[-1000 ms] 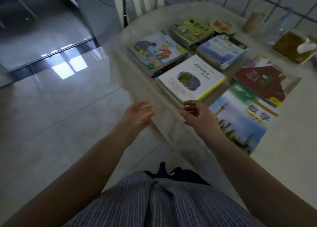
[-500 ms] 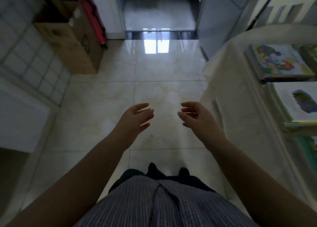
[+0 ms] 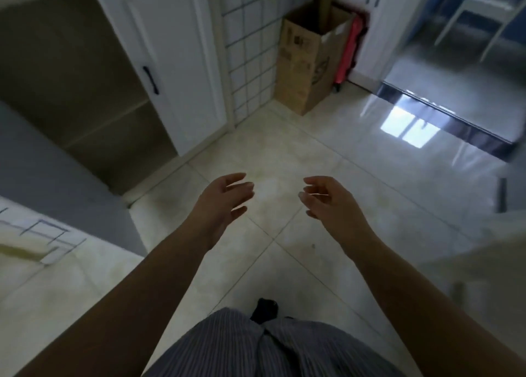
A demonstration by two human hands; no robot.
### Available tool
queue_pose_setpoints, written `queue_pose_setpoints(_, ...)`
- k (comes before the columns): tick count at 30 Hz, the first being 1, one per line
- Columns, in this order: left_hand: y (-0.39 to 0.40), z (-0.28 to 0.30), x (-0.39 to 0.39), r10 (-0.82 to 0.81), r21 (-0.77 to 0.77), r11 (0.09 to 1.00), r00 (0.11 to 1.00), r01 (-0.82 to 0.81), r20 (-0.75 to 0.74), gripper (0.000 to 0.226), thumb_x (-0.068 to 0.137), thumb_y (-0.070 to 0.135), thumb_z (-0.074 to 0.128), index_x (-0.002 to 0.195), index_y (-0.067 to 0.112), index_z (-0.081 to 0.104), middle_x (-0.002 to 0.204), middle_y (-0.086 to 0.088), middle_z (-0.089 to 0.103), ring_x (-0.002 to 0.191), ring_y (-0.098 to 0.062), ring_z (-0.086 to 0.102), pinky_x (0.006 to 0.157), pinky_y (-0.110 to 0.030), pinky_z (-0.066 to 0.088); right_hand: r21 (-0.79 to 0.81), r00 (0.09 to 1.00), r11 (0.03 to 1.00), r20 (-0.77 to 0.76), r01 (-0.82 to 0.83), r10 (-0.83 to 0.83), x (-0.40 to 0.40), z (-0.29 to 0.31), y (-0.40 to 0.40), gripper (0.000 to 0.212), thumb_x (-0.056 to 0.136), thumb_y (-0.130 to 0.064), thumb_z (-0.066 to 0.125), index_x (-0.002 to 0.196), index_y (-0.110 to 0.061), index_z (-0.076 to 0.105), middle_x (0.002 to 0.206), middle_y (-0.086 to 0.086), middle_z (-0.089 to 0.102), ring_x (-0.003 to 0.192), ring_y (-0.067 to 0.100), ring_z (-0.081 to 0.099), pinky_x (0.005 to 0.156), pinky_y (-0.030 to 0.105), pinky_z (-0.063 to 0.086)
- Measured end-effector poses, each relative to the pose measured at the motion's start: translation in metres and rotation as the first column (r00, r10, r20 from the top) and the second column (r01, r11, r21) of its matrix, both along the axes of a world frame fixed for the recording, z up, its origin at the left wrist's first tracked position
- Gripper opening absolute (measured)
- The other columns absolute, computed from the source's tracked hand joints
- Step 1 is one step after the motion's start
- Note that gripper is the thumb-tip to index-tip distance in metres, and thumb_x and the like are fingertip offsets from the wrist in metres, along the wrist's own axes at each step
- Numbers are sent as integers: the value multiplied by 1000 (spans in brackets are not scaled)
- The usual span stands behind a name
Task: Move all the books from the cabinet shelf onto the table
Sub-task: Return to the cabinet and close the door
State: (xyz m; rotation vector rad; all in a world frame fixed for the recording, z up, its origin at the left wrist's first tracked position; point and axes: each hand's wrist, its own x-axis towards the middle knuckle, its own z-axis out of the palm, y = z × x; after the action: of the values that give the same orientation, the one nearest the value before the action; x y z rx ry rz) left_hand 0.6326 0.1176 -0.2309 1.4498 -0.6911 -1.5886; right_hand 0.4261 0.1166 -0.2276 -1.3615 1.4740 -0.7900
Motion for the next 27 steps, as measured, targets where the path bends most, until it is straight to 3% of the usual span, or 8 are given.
queue_pose_setpoints(7,61,5,76,321,-16,947,947,-321,20,35,88,16,63,122,18,55,115,-2,64,102,-14,63,92,-33,47,7,964,965,51,-261,260,78,2,-2,20,84,-27,65,97,-41,57,101,-13,60,101,11,60,93,45,52)
queue_pose_setpoints(13,108,19,136,515,-67,856,857,-513,25,34,89,14,62,122,15,56,115,-5,65,106,-18,63,97,-38,47,-19,903,904,51,-426,427,154,11,11,25,84,-21,66,107,-29,59,102,-8,62,104,18,61,94,49,51)
queue_pose_setpoints(20,129,35,219,588,-121,805,808,-581,28,28,88,14,63,116,18,58,114,-6,67,104,-17,65,98,-39,48,-79,854,856,67,-511,516,251,23,15,21,84,-21,67,100,-31,59,97,-14,61,95,13,60,86,32,51)
queue_pose_setpoints(23,129,41,266,592,-149,799,805,-583,22,25,88,14,63,113,19,59,113,-5,67,105,-18,64,99,-40,48,-87,845,847,69,-524,530,301,30,14,22,83,-22,68,100,-32,58,98,-12,62,96,11,61,86,32,51)
queue_pose_setpoints(27,125,39,319,600,-168,793,799,-585,47,38,88,16,63,125,15,55,114,-5,67,106,-19,63,102,-41,46,-116,834,834,57,-540,548,360,37,9,24,84,-22,68,105,-29,59,102,-5,64,97,9,62,89,33,51)
